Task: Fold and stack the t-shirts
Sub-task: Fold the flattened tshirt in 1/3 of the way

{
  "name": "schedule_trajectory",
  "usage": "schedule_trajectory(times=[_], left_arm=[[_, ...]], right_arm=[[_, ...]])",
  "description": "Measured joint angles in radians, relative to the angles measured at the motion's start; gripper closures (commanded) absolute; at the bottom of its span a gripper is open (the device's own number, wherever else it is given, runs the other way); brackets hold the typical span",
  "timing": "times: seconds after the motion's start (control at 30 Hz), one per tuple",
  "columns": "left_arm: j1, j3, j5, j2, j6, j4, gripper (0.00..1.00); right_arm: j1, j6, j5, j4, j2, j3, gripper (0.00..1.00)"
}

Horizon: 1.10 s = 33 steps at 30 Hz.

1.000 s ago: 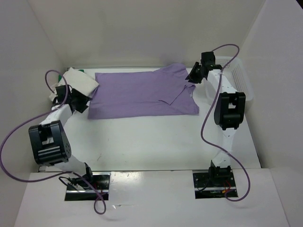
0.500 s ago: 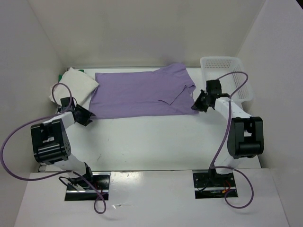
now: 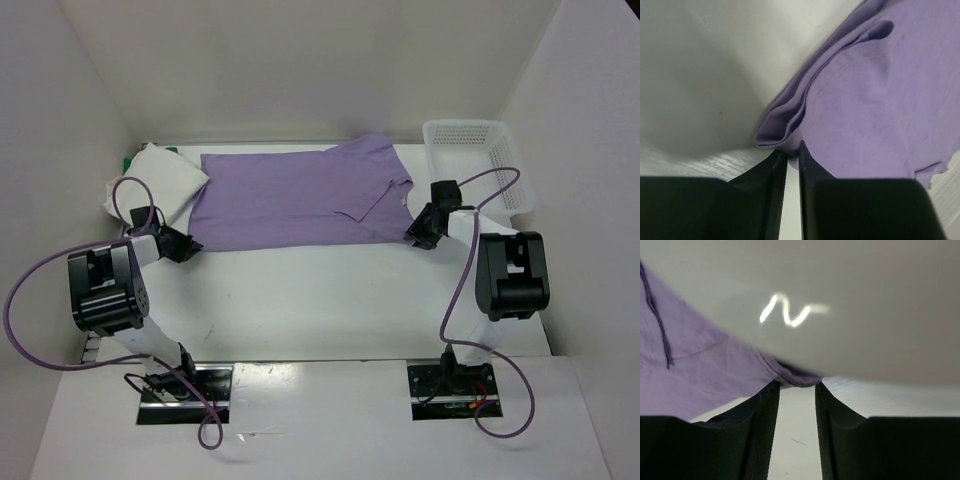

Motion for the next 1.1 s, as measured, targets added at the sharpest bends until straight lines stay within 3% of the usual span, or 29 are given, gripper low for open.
schedule_trajectory(times=[0.17,0.2,0.3,0.5,0.87,1.1], left_arm=[[0.0,0.005,0.002,0.013,-0.003,0.012,0.95],[0.0,0.005,0.002,0.013,-0.003,0.012,0.97],[0.0,0.005,0.002,0.013,0.002,0.012,1.0],[0.0,-0.002,0.003,-0.017,0.016,-0.02,1.0],[0.0,-0.094,0.006,-0.224,0.082,-0.142,1.0],[0.014,-0.138,0.033,-0.386,0.117,-0.267,1.0]], right_arm=[[0.0,0.046,0.03,0.055,0.025,0.0,0.73],[0.0,0.055,0.037,0.064,0.029,0.0,0.83],[0.0,0.08,0.055,0.087,0.04,0.0,1.0],[0.0,0.11,0.07,0.111,-0.002,-0.05,1.0],[-0.043,0.13,0.061,-0.068,-0.454,-0.217,1.0],[-0.061,0.146,0.003,-0.262,-0.621,-0.219,1.0]])
